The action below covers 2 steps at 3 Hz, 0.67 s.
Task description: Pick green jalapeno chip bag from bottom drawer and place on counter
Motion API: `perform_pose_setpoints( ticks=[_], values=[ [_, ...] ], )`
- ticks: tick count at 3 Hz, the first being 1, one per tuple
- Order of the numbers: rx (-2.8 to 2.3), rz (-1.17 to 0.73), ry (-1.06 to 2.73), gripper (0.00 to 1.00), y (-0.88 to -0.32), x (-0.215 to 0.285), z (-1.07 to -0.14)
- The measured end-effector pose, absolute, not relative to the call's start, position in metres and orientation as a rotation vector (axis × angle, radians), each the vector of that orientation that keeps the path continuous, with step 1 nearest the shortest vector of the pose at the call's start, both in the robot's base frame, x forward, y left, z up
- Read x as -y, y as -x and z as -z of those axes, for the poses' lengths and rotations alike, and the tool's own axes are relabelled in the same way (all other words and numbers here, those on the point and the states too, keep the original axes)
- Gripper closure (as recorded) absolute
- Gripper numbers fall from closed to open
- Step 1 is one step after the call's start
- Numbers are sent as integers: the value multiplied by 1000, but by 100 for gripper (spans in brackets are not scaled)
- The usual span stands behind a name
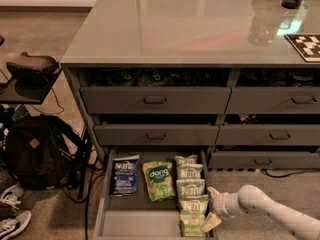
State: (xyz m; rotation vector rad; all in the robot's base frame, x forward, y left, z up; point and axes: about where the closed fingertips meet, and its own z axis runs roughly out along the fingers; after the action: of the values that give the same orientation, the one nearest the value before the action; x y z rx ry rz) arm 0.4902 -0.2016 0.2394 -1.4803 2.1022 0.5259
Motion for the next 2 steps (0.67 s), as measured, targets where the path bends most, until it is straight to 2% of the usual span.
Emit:
perform_pose_setpoints(
  ticks=[2],
  values=[
    [-2076,-575,1525,0,-487,162,-215]
  ],
)
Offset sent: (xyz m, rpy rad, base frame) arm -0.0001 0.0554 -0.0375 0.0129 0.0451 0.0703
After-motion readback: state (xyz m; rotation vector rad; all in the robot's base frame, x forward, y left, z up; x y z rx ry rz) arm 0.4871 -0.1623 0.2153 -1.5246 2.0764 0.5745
